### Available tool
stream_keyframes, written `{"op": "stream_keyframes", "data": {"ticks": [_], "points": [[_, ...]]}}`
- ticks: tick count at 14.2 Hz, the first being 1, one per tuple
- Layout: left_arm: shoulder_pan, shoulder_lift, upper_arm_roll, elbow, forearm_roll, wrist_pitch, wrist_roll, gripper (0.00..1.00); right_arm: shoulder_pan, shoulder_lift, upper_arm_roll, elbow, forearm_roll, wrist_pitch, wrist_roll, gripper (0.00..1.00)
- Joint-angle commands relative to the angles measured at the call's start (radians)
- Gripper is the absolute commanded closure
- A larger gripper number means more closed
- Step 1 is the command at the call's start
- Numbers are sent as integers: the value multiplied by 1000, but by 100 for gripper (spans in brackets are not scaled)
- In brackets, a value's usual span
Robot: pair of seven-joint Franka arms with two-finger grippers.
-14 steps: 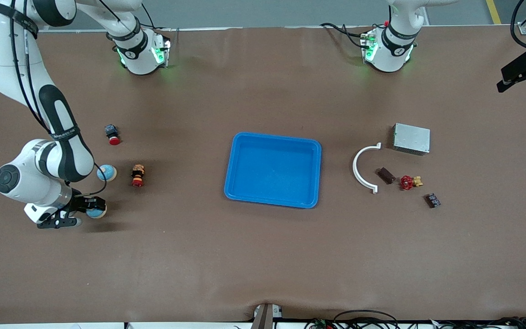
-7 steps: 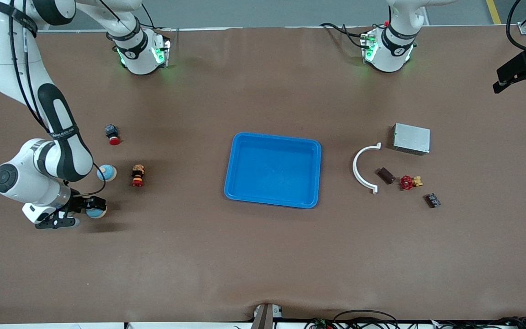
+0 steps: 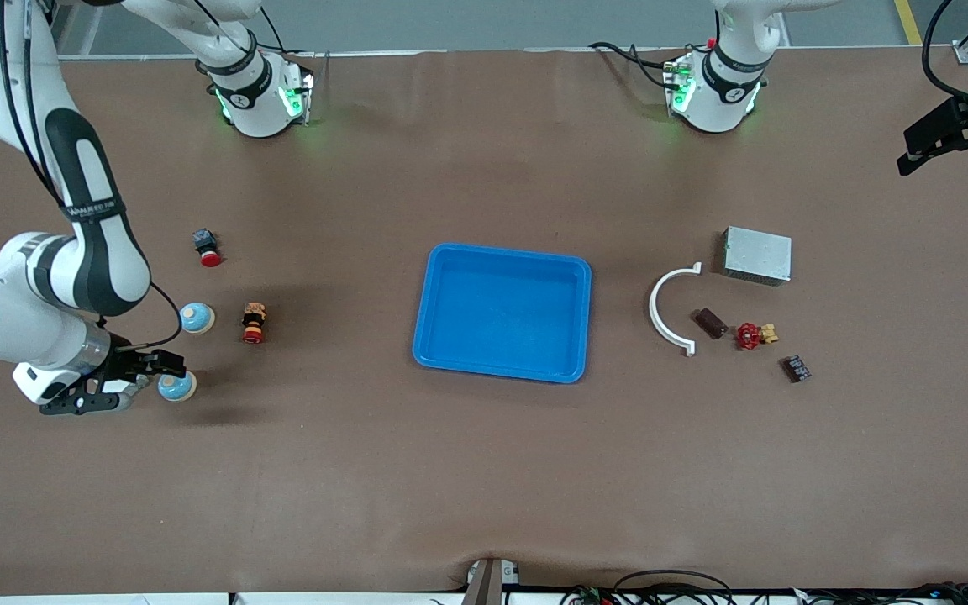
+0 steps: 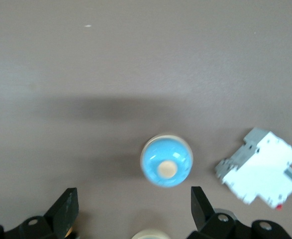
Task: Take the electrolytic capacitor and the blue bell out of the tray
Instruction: 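Open the right gripper off the bell and raise it away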
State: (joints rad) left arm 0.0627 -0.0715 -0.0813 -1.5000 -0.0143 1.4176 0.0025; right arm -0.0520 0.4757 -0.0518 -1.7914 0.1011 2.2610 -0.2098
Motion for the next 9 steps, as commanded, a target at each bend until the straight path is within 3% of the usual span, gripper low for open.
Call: {"op": "stream_keyframes", "data": {"ticks": [1, 9], "points": [[8, -5, -18, -5, -21, 14, 10, 0, 38, -86, 4, -36, -66, -70, 119, 0], [11, -19, -37, -8, -24, -28, -1, 0, 28, -291, 3, -25, -70, -288, 119, 0]]}}
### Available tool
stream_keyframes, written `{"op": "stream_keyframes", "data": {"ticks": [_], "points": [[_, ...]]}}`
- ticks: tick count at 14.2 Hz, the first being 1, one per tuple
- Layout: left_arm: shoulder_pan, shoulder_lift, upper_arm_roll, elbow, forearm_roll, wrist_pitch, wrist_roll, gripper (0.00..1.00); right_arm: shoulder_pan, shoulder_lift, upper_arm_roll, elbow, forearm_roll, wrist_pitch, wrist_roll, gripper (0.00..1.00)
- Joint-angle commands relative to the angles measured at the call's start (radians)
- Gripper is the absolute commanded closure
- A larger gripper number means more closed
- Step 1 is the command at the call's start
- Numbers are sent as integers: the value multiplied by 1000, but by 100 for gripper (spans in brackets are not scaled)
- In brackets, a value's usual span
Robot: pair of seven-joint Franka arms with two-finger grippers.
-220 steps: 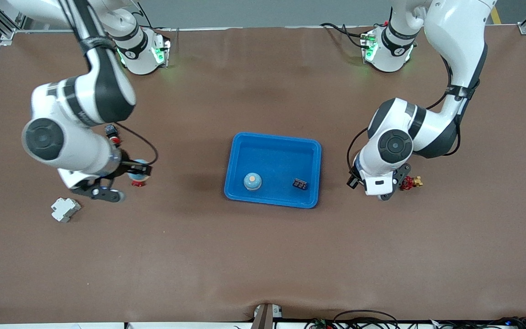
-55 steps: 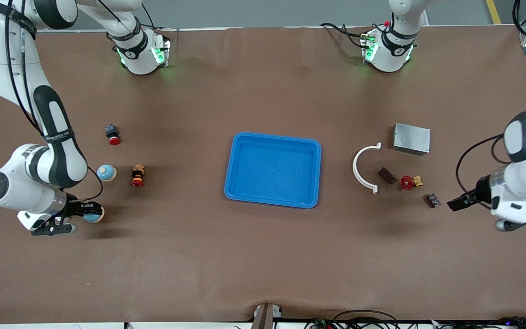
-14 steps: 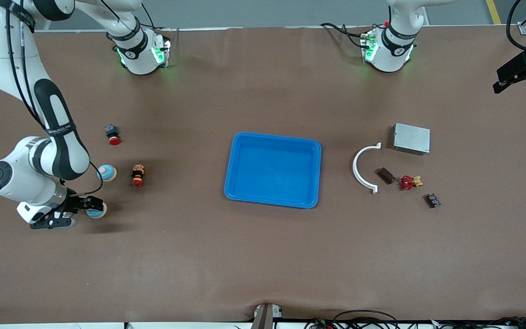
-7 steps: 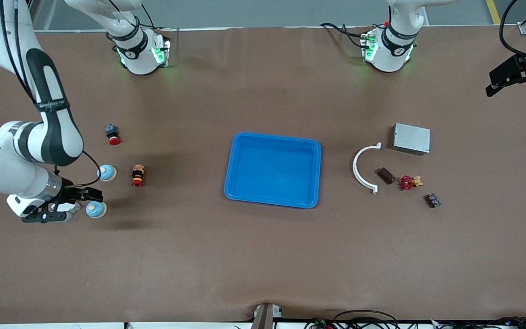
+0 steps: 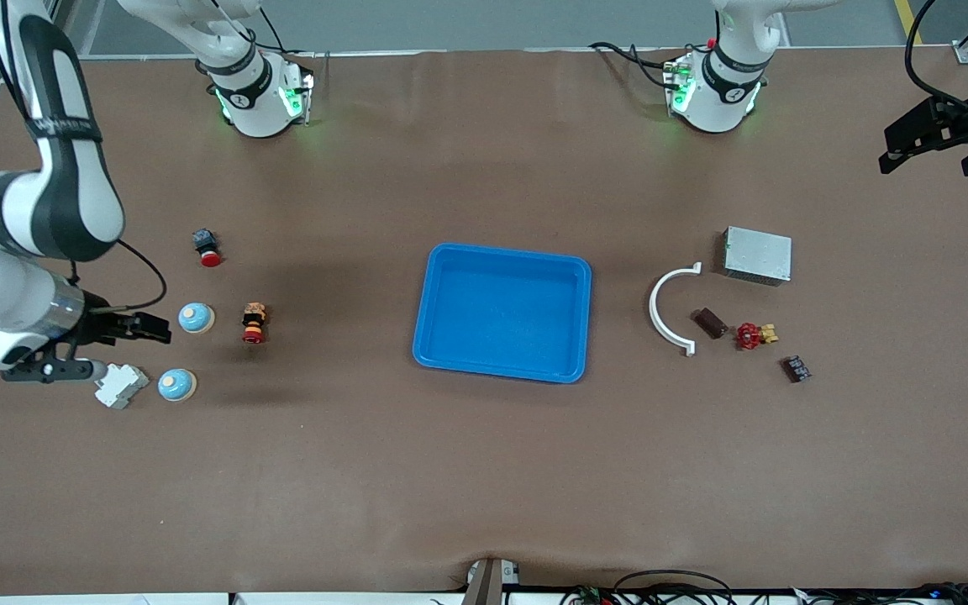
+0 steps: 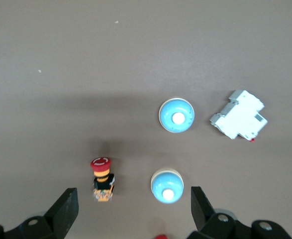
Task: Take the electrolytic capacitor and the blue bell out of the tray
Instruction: 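Open the right gripper off the bell and raise it away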
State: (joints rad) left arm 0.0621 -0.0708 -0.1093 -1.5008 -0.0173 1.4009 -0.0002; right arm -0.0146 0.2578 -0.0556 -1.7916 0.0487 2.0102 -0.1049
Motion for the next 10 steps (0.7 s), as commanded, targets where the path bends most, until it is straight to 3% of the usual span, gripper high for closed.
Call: {"op": "stream_keyframes", "data": {"ticks": [1, 4, 8, 10], "points": [[11, -20, -9, -7, -20, -11, 2, 0, -19, -93, 6, -23, -18, -57, 10, 0], [16, -15, -7, -9, -21, -8, 0, 0, -30, -149, 8, -9, -17, -114, 7, 0], [15, -17, -7, -7, -20, -4, 0, 0, -31, -164, 6, 116, -15, -304, 8, 0], [15, -17, -7, -7, -20, -2, 0, 0, -31, -199, 8, 121, -15, -315, 10, 0]]}}
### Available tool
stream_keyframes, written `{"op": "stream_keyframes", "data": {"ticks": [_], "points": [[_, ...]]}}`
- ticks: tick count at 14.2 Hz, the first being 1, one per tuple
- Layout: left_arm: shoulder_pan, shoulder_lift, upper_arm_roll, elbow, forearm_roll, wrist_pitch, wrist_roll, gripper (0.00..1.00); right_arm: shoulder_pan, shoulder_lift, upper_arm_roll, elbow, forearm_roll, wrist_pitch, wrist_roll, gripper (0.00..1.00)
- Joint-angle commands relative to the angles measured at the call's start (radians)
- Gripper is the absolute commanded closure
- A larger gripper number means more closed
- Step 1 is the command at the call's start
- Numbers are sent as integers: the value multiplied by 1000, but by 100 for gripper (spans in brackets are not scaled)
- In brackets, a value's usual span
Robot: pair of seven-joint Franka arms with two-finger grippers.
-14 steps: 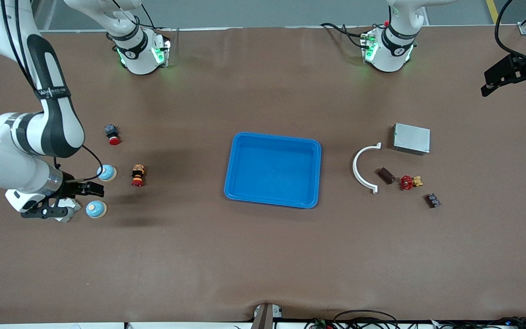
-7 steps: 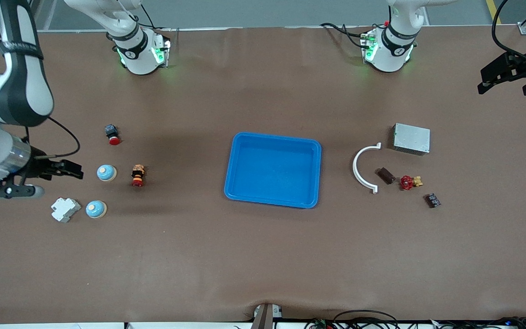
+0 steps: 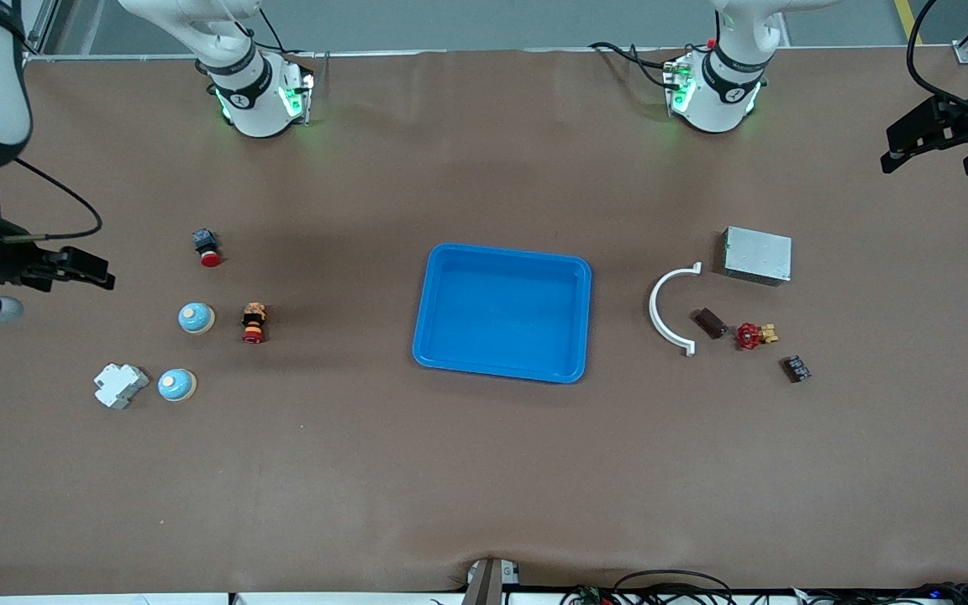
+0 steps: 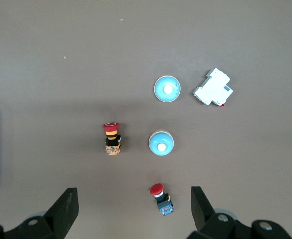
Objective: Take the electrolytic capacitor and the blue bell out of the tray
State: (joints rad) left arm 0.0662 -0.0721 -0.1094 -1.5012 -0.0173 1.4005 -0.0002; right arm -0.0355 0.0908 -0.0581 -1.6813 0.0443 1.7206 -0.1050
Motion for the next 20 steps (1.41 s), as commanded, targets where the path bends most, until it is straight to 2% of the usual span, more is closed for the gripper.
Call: {"op": "stream_keyframes", "data": {"ticks": [1, 8, 17, 20], "points": [[9, -15, -7, -7, -20, -3, 0, 0, -10, -48, 11, 11, -11, -27, 11, 0], [11, -18, -13, -7, -20, -6, -11, 0, -10, -65, 9, 146, -12, -203, 19, 0], [8, -17, -15, -10, -20, -11, -12, 0, 2, -103, 24, 147, 0, -236, 74, 0], [11, -23, -35, -19, -13, -12, -12, 0, 6, -108, 24, 147, 0, -240, 76, 0]]}}
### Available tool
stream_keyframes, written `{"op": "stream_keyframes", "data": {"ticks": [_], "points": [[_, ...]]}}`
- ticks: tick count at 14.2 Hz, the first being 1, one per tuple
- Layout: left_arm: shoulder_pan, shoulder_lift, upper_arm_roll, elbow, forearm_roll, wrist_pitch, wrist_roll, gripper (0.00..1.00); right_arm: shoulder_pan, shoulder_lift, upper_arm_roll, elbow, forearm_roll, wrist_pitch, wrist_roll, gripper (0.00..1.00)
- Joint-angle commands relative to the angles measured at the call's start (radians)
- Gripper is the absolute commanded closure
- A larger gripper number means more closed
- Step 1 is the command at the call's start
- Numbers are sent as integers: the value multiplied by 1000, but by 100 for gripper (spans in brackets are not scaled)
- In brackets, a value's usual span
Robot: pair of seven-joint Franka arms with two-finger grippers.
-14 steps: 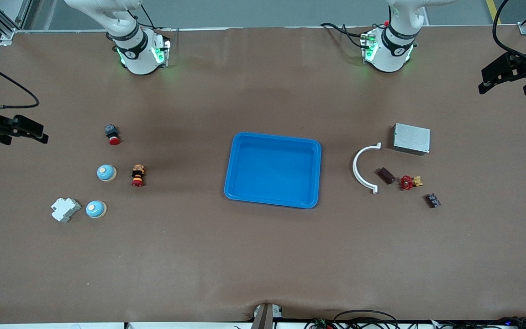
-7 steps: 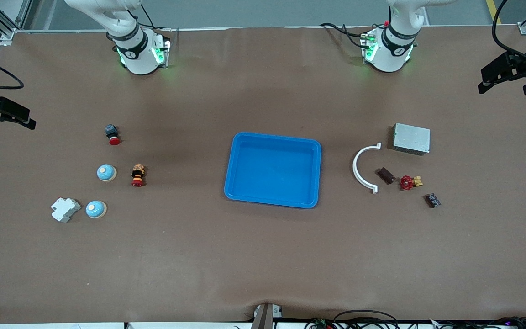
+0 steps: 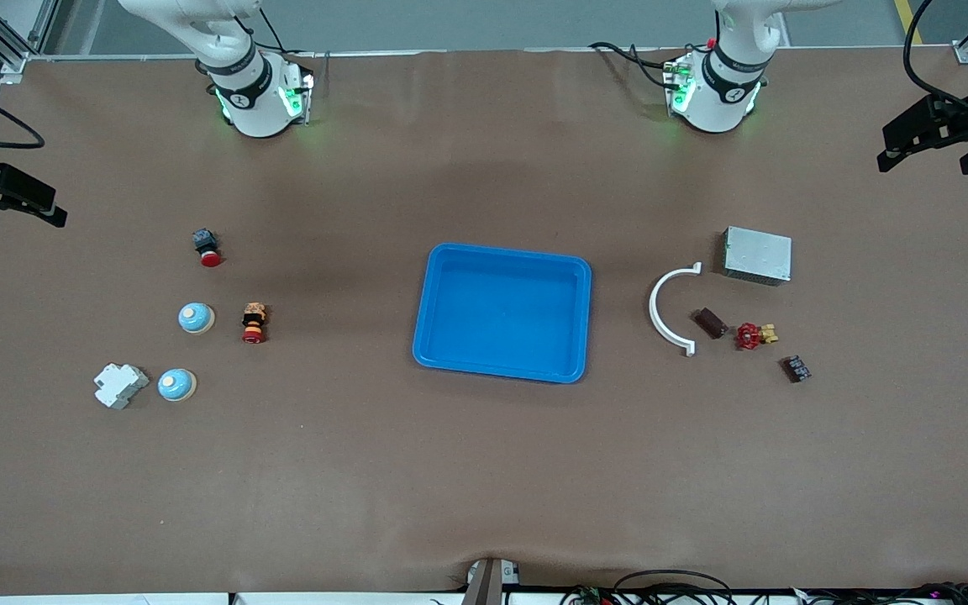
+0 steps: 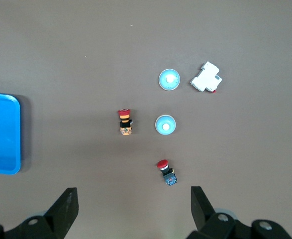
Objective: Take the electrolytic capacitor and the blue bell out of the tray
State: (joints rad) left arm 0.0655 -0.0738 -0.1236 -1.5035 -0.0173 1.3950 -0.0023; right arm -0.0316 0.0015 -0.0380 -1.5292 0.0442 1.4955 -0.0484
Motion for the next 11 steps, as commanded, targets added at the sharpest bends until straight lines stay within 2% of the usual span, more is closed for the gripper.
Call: {"op": "stream_keyframes", "data": {"ticks": [1, 4, 11], "points": [[11, -24, -22, -20, -13, -8, -11, 0, 2, -18, 3, 1, 0, -29, 21, 0], [11, -72, -22, -90, -13, 30, -15, 0, 4, -18, 1, 14, 0, -57, 21, 0], [10, -51, -21, -58, -6, 33, -15, 0, 6, -18, 4, 44, 2, -89, 33, 0]]}}
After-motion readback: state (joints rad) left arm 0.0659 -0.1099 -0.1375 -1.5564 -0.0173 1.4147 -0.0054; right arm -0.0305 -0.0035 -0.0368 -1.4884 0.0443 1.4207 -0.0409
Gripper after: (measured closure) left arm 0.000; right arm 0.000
